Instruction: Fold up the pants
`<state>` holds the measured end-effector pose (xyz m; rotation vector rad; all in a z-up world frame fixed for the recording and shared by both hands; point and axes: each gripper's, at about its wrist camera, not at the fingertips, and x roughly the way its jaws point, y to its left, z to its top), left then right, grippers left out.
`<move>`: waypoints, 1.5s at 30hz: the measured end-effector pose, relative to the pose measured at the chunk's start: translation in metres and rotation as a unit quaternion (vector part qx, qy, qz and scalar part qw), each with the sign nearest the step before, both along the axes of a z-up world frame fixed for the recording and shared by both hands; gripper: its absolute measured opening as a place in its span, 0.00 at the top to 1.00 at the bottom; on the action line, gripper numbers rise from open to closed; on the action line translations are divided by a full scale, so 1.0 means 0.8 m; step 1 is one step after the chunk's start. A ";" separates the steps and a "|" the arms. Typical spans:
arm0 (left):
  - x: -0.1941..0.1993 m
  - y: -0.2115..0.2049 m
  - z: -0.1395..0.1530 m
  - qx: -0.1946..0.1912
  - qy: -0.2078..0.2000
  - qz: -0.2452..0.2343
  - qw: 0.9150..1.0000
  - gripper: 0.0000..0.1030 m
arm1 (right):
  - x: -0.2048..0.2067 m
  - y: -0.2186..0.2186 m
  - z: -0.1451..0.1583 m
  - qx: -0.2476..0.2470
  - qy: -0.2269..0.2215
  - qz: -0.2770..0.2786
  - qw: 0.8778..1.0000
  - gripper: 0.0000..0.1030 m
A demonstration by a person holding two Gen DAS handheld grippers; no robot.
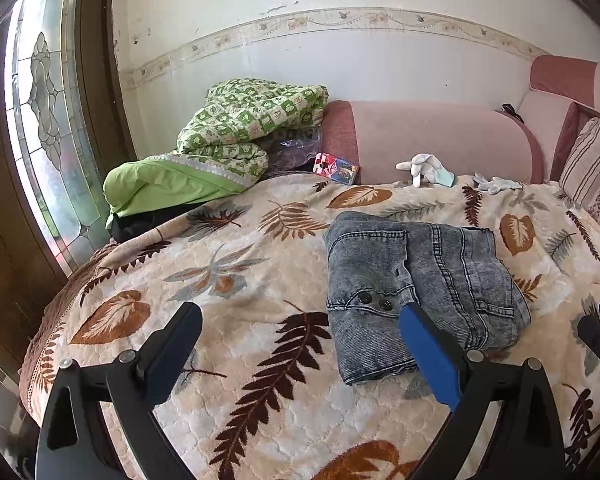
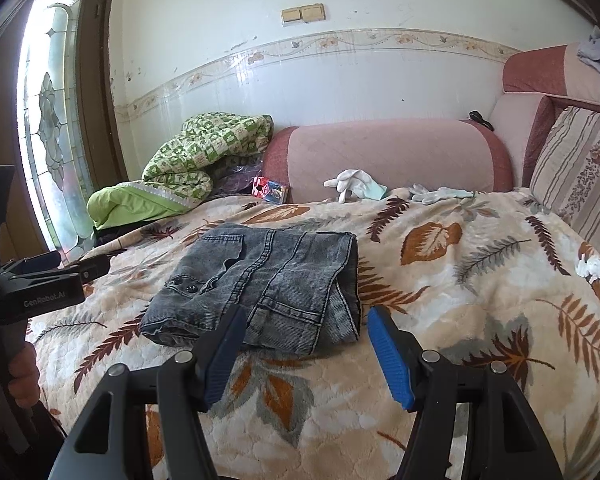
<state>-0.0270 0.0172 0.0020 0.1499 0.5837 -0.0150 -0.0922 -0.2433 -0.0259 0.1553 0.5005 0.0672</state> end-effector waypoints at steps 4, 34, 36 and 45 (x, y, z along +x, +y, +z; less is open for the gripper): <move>-0.001 -0.001 0.001 0.002 -0.002 0.001 1.000 0.04 | 0.000 0.000 -0.001 0.000 0.002 0.001 1.000 0.35; -0.010 -0.001 0.005 0.003 -0.012 -0.002 1.000 0.04 | 0.000 0.005 -0.002 -0.009 0.005 0.006 1.000 0.35; -0.011 -0.002 0.006 0.003 -0.013 -0.001 1.000 0.04 | -0.001 0.005 -0.001 -0.009 0.002 0.005 1.000 0.35; -0.013 -0.003 0.007 0.002 -0.014 -0.003 1.000 0.04 | 0.000 0.005 -0.001 -0.010 0.002 0.006 1.000 0.35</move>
